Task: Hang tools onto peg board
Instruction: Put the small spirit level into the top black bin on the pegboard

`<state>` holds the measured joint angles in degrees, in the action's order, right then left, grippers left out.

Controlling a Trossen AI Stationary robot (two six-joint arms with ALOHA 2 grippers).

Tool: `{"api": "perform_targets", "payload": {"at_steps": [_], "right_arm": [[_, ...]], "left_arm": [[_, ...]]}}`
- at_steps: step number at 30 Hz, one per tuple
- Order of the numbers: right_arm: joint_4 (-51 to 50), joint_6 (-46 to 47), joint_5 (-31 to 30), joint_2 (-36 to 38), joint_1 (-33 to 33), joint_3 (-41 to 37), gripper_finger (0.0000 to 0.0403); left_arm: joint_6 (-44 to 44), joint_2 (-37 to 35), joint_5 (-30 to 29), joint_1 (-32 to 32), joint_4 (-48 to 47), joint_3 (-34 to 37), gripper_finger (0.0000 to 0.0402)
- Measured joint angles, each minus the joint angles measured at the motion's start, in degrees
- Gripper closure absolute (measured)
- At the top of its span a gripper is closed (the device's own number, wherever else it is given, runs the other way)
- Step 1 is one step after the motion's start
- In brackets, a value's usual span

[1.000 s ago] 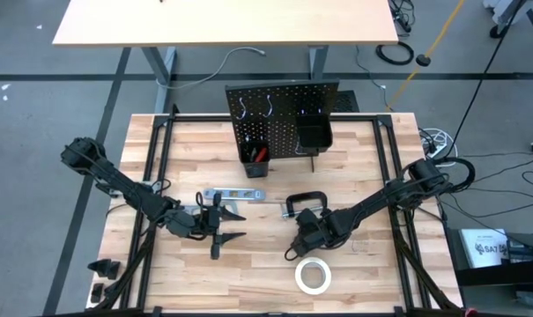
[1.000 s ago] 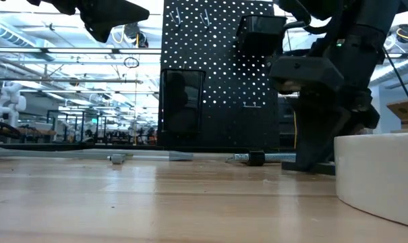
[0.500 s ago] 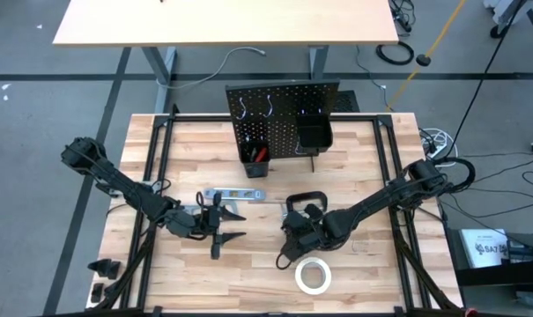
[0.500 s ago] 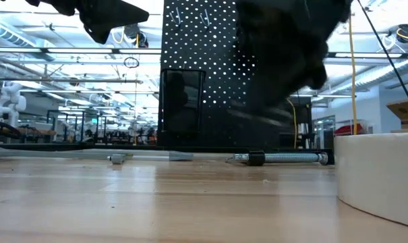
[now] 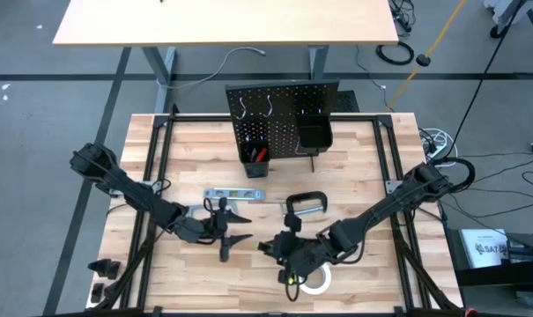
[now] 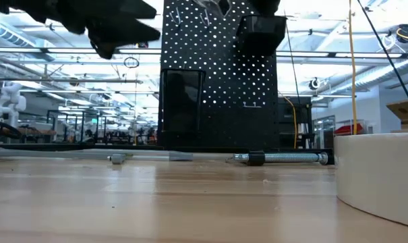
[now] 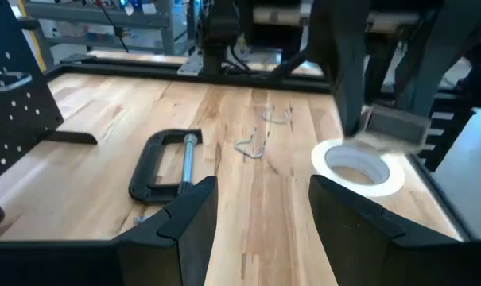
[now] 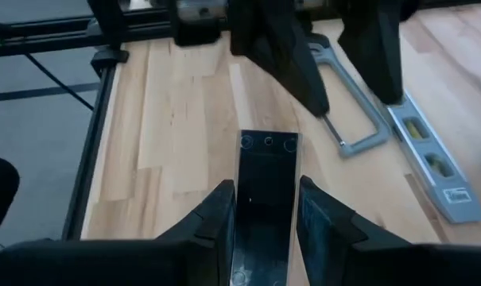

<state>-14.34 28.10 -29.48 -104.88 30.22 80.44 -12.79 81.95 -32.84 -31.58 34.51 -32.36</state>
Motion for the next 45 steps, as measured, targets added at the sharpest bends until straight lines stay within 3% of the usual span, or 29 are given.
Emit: {"api": "perform_targets", "payload": {"at_steps": [10,17,23,37,45], "right_arm": [[-2.6,-0.3,-1.1,0.0,0.2,0.0,0.0308],[-7.7,1.0,-7.4,1.0,-0.2,0.0,0.0308],[-8.8,0.8,-11.5,4.6,-0.1,0.0,0.0308],[-13.0,-4.6,-17.8,19.4,-2.3,0.0,0.0308],[-12.9,-9.4,-20.3,28.6,-8.1,0.1,0.0308]], "left_arm": [[0.0,1.2,1.1,0.3,3.5,0.0,0.0198],[5.8,1.1,5.5,0.2,17.8,0.0,0.0198],[12.0,-1.2,4.2,1.2,18.6,-0.3,0.0198],[13.3,-3.5,4.4,3.1,14.9,-1.9,0.0198],[13.2,-3.5,4.4,3.1,14.4,-1.9,0.0198]]}}
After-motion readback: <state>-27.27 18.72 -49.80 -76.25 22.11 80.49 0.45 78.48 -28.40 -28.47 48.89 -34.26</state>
